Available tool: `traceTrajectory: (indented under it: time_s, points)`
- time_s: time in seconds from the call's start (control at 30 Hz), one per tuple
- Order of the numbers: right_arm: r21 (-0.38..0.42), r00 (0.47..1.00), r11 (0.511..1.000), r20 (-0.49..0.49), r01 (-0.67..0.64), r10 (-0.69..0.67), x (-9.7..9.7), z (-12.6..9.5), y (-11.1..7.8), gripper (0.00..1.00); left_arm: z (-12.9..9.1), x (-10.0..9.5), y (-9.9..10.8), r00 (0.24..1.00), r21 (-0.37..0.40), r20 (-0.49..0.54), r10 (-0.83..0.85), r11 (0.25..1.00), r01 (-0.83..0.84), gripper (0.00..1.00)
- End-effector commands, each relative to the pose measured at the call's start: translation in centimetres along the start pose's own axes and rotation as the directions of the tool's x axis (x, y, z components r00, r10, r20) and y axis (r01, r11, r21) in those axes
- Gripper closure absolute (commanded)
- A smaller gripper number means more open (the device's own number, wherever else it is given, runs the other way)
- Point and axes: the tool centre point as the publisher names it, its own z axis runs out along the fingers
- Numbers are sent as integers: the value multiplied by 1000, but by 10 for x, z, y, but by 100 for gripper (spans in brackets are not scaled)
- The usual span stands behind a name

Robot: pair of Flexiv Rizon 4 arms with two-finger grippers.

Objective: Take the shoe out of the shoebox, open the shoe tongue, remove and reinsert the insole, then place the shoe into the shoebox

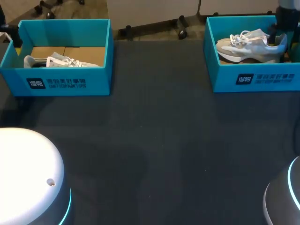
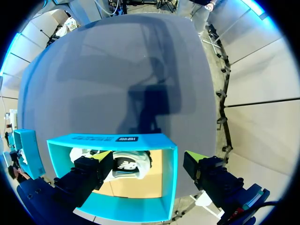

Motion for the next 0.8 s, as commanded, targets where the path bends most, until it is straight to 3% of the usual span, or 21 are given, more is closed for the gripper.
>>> traceTrajectory:
  time_s: [0.03,0.33,0.4,0.43,0.57,0.63,0.8]
  points:
    - [23,1000,1000,-11,-2,2,0,7,8,18,0,0,0,1000,0,-2,1,1000,-1,0]
    - [32,1000,1000,-22,-1,1,2,14,7,22,0,0,0,1000,0,-2,1,1000,-1,0]
    - [37,1000,999,-27,0,1,2,15,7,35,0,0,0,1000,0,-2,1,1000,-1,0]
    - [38,1000,999,-28,0,2,2,16,7,46,0,0,0,1000,0,-2,1,1000,-1,0]
    - [40,1000,999,-28,-1,3,3,17,6,76,0,0,0,1000,0,-2,1,1000,-1,0]
    - [40,1000,999,-26,-16,17,3,18,5,100,0,0,0,1000,0,-2,1,1000,-1,0]
    - [17,999,999,-13,-36,36,2,11,2,100,0,0,0,1000,0,-2,1,1000,-1,0]
